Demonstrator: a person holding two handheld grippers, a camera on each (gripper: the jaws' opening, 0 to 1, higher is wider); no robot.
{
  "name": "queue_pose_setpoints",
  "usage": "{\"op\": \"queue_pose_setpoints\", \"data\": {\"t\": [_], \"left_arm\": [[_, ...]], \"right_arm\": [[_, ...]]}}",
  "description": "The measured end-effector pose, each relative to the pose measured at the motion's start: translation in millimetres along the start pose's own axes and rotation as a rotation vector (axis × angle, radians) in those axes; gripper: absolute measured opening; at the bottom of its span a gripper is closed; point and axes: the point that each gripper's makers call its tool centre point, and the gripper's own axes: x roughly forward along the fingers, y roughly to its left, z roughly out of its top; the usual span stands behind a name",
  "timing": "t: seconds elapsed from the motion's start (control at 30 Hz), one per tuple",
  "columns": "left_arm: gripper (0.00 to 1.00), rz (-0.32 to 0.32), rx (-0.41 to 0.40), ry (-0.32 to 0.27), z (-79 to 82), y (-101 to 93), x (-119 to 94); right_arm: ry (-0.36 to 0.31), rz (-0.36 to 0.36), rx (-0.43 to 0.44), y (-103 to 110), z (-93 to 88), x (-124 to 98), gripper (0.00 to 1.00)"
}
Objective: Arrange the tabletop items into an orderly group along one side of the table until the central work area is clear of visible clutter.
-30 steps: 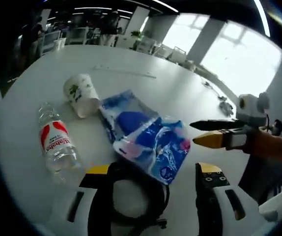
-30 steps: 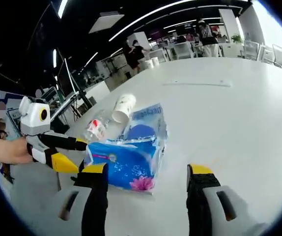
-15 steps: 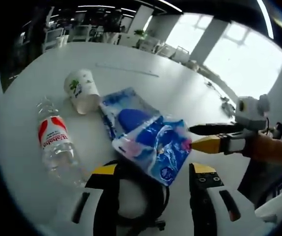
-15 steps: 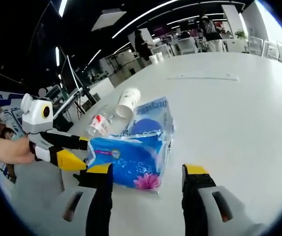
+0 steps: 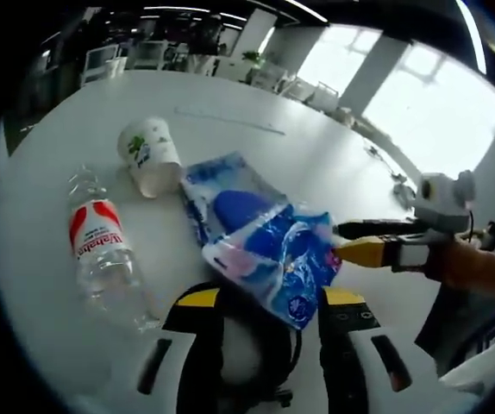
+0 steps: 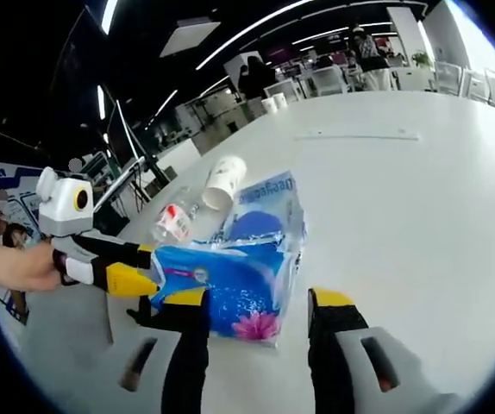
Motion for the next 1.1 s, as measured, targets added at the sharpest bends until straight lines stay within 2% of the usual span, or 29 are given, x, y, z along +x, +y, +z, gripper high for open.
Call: {"op": "queue_pose_setpoints", "data": {"t": [0.13,0.3,0.47,0.6,0.67,0.73,1.1], "left_arm": [[0.29,0.000,-0.001,0.001,-0.5,0.3,0],[0.24,0.007,-0.005,0.004,-1.2,2.3,-1],[0.14,0.011,-0.008,0.001,0.3,5.0,-2],[0.12,0.016,-0.007,0.004,0.8,6.9,-1],[0.06,0.016,-0.001,0.007,0.8,7.4,-1],[0.05,0.017,-0.001,0.001,1.7,7.5,-1],[0.00,0.012,0.005,-0.017,6.4,5.2,-3]], "right_arm": [[-0.005,-0.003,0.004,-1,0.5,0,0.34],[-0.008,-0.016,-0.003,-5,1.0,2,0.26],[-0.005,-0.034,-0.025,-8,0.9,2,0.16],[0.003,-0.044,-0.049,-9,-1.0,3,0.08],[-0.001,-0.045,-0.064,-9,-1.6,2,0.03],[-0.004,-0.042,-0.074,-8,-2.1,1,0.00],[-0.035,-0.055,-0.063,-7,2.6,-9,0.00]]}}
